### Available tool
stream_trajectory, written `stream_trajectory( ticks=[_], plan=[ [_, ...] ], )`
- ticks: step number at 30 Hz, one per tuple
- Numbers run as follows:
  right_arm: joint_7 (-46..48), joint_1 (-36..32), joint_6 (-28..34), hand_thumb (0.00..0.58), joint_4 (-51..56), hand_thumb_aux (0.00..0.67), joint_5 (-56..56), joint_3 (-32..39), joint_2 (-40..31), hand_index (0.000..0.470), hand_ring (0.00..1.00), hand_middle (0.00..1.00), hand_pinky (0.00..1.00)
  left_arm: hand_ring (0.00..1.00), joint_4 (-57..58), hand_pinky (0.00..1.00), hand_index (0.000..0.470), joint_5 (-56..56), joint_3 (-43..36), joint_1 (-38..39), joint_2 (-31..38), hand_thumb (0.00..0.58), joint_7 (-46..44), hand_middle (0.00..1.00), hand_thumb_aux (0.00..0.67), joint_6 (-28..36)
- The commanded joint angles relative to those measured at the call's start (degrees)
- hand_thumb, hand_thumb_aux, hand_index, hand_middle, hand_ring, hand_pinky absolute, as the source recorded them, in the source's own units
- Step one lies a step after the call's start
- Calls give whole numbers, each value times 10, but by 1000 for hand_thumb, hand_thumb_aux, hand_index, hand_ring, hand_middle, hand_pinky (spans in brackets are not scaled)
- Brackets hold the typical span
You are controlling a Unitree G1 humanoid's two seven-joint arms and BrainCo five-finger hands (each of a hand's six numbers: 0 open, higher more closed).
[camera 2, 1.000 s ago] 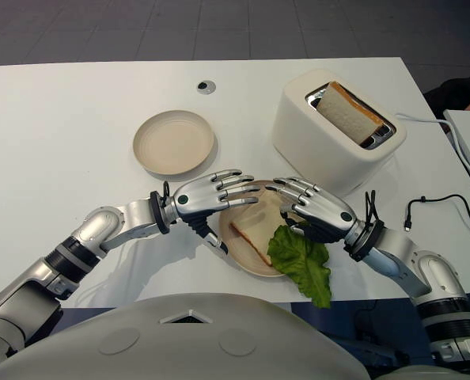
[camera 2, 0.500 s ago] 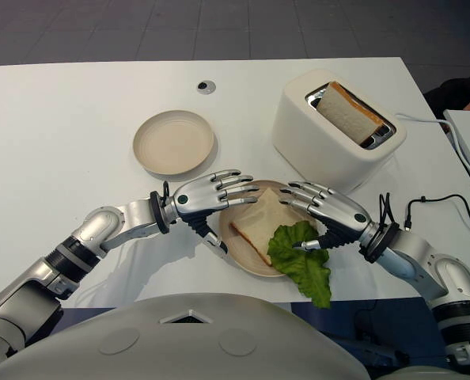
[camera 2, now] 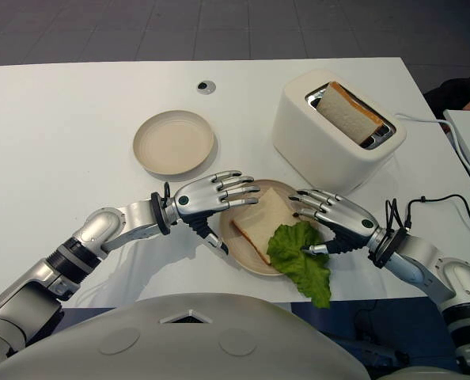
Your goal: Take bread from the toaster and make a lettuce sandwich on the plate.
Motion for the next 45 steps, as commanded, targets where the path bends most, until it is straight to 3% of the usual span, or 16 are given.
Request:
stream_trajectory(
  ticks=[1, 15, 27, 40, 41, 42, 43, 44, 45],
  plan=[
    [0, -4, -1, 580, -17, 670, 3, 5, 10, 470, 0, 0, 0, 0, -1, 0, 0, 2, -2, 3, 1, 0, -6, 0, 0, 2],
    [3, -3, -11, 580, -72, 670, 62, -13, 29, 470, 0, 0, 0, 0, 3, 0, 0, 4, -3, 2, 0, 0, -4, 0, 0, 3],
    [38, -89, -3, 580, -48, 670, 28, 85, 123, 470, 0, 0, 0, 0, 14, 0, 0, -6, 16, -3, 11, 0, -1, 0, 0, 9],
    [-12, -149, 9, 580, 16, 670, -31, 117, 156, 470, 0, 0, 0, 0, 29, 0, 0, -5, 15, -5, 8, 0, 3, 0, 0, 9],
    [-16, -151, 10, 570, 20, 581, -34, 120, 157, 407, 0, 0, 0, 0, 29, 0, 0, -5, 15, -4, 8, 0, 3, 0, 0, 9],
    [-20, -152, 11, 476, 23, 386, -37, 122, 158, 271, 0, 0, 0, 0, 30, 0, 0, -5, 14, -4, 8, 0, 4, 0, 0, 9],
    [-23, -154, 11, 415, 25, 313, -39, 124, 158, 219, 0, 0, 0, 0, 31, 0, 0, -4, 14, -4, 7, 0, 5, 0, 0, 9],
    [-27, -155, 12, 9, 27, 5, -41, 126, 158, 4, 0, 0, 0, 0, 32, 0, 0, -4, 13, -4, 7, 0, 6, 0, 0, 8],
    [-29, -156, 14, 0, 29, 0, -43, 127, 158, 0, 0, 0, 0, 0, 33, 0, 0, -4, 13, -4, 7, 0, 6, 0, 0, 8]
  ],
)
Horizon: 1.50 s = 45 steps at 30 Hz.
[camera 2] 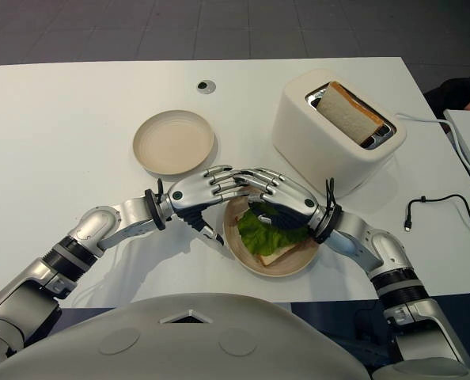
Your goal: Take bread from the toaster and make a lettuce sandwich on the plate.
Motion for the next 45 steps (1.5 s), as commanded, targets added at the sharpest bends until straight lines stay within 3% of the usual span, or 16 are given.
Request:
stream_trajectory(
  ticks=[1, 9, 13, 16, 19, 22, 27, 32, 33, 34, 35, 37, 40, 42, 43, 45],
  plan=[
    [-10, -8, 9, 0, 10, 0, -14, 11, 1, 0, 0, 0, 0, 0, 7, 0, 0, -2, -3, -2, -2, 0, 2, 0, 0, -2],
    [-44, -9, 34, 0, -11, 0, -7, -11, 2, 0, 0, 0, 0, 0, 11, 0, 0, 0, -4, -1, -2, 0, 7, 0, 0, 0],
    [11, 21, 64, 0, -153, 0, 246, -69, -2, 0, 0, 0, 0, 0, 13, 0, 0, 1, -3, 0, -2, 0, 11, 0, 0, 2],
    [60, 28, 127, 0, -242, 0, 334, -169, -48, 0, 0, 0, 0, 0, 13, 0, 0, 1, -3, 2, -3, 0, 12, 0, 0, 3],
    [95, 19, 176, 0, -238, 0, 321, -277, -96, 0, 0, 0, 0, 0, 13, 0, 0, 3, -6, 2, -8, 0, 12, 0, 0, 7],
    [123, 19, 227, 0, -198, 0, 271, -329, -132, 0, 0, 0, 0, 0, 13, 0, 0, 4, -10, 1, -12, 0, 11, 0, 0, 9],
    [184, 32, 314, 0, -110, 0, 196, -304, -166, 0, 0, 0, 0, 0, 16, 0, 0, 4, -12, 1, -14, 0, 9, 0, 0, 12],
    [190, 13, 327, 0, -88, 0, 177, -267, -155, 0, 0, 0, 0, 0, 15, 0, 0, 2, -13, 0, -11, 0, 7, 0, 0, 11],
    [190, 10, 325, 175, -85, 110, 177, -259, -153, 77, 0, 0, 0, 0, 14, 0, 0, 2, -12, 0, -10, 0, 7, 0, 0, 11],
    [189, 8, 324, 392, -86, 289, 177, -254, -151, 203, 0, 0, 0, 0, 14, 0, 0, 2, -12, 0, -9, 0, 7, 0, 0, 10],
    [184, 5, 320, 496, -82, 415, 177, -251, -149, 291, 0, 0, 0, 0, 14, 0, 0, 1, -12, 0, -8, 0, 6, 0, 0, 10],
    [168, -5, 311, 580, -77, 670, 179, -249, -146, 470, 0, 0, 0, 0, 15, 0, 0, 1, -12, 0, -7, 0, 7, 0, 0, 9],
    [155, -20, 301, 580, -87, 670, 197, -256, -137, 470, 212, 212, 212, 0, 20, 0, 0, 1, -12, -1, -7, 0, 8, 0, 0, 8],
    [143, -30, 291, 580, -94, 670, 212, -266, -129, 470, 588, 588, 588, 0, 23, 0, 0, 1, -13, -1, -6, 0, 8, 0, 0, 8],
    [136, -34, 285, 580, -96, 670, 219, -273, -125, 470, 925, 925, 925, 0, 24, 0, 0, 2, -13, -1, -6, 0, 8, 0, 0, 8],
    [124, -46, 276, 580, -107, 670, 249, -290, -113, 470, 1000, 1000, 1000, 0, 25, 0, 0, 2, -13, -2, -6, 0, 9, 0, 0, 8]
  ],
)
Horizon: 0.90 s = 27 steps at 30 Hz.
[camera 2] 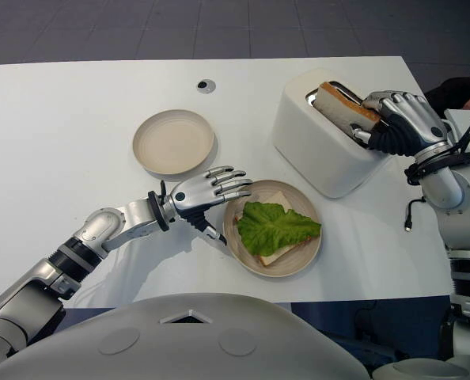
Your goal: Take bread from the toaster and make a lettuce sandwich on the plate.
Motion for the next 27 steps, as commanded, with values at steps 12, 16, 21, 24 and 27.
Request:
stream_trajectory(
  ticks=[12, 16, 21, 24, 27],
  plan=[
    [167, 3, 28, 580, -136, 670, 420, -51, 61, 470, 1000, 1000, 1000, 0, -5, 0, 0, -159, 76, 6, -3, 0, 4, 0, 0, -40],
    [252, 30, 78, 580, -156, 670, 481, -39, 45, 470, 1000, 1000, 1000, 0, 1, 0, 0, -197, 103, 12, -6, 0, 3, 0, 0, -45],
    [364, 79, 121, 580, -146, 670, 481, 17, 30, 470, 1000, 1000, 1000, 0, 3, 0, 0, -246, 145, 22, -11, 0, 2, 0, 0, -46],
    [402, 76, 134, 580, -120, 670, 455, 68, 39, 470, 1000, 1000, 1000, 0, 5, 0, 0, -262, 157, 24, -13, 0, -5, 0, 0, -50],
    [429, 55, 150, 580, -89, 670, 439, 116, 55, 470, 1000, 1000, 1000, 0, 6, 0, 0, -263, 162, 26, -19, 0, -9, 0, 0, -54]
  ],
)
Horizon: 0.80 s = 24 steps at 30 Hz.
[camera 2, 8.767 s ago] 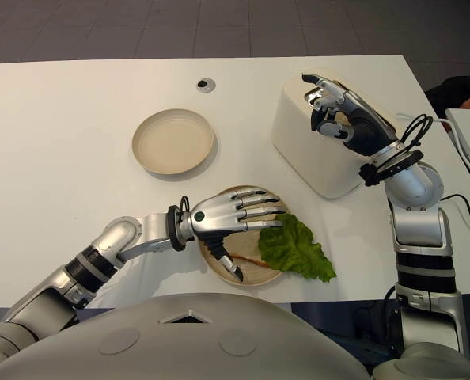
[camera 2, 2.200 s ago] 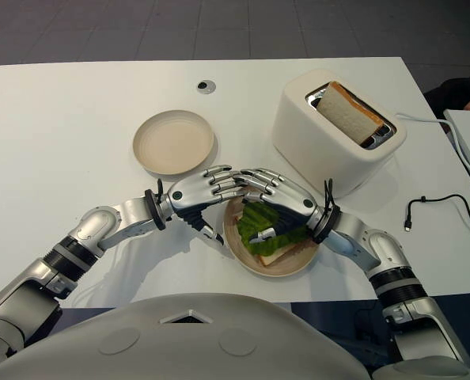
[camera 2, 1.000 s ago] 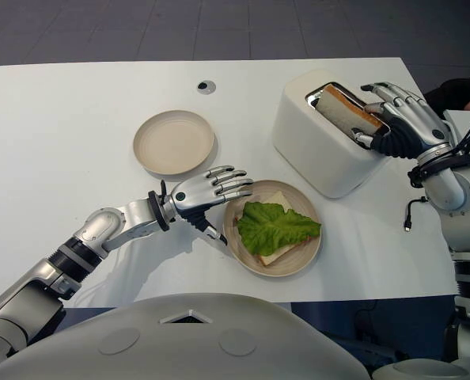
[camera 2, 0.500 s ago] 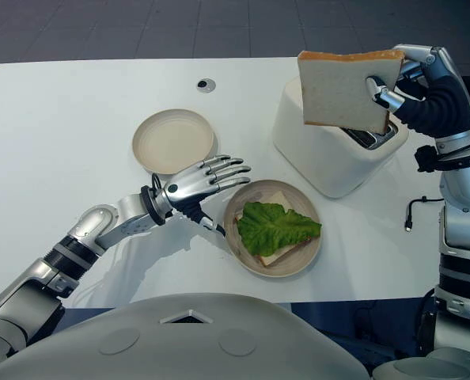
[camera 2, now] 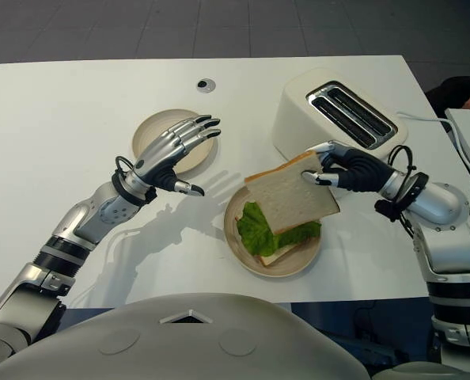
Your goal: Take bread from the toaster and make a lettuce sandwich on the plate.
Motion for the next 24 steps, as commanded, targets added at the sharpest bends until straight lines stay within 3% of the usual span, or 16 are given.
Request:
stream_trajectory(
  ticks=[1, 12, 19, 24],
  plan=[
    [29, -26, 23, 580, 38, 670, -21, 50, 19, 470, 1000, 1000, 1000, 0, 7, 0, 0, -7, 6, 5, -9, 0, -10, 0, 0, -6],
    [-35, -60, -55, 580, 203, 670, -204, 152, 84, 470, 1000, 1000, 1000, 0, 4, 0, 0, -6, 6, 15, -23, 0, -27, 0, 0, -19],
    [-163, -32, -91, 580, 188, 670, -295, 194, 158, 470, 1000, 1000, 1000, 0, -1, 0, 0, -8, 12, 20, -26, 0, -34, 0, 0, -24],
    [-195, -23, -83, 580, 153, 670, -307, 205, 185, 470, 1000, 1000, 1000, 0, -4, 0, 0, -9, 16, 23, -27, 0, -39, 0, 0, -26]
  ],
)
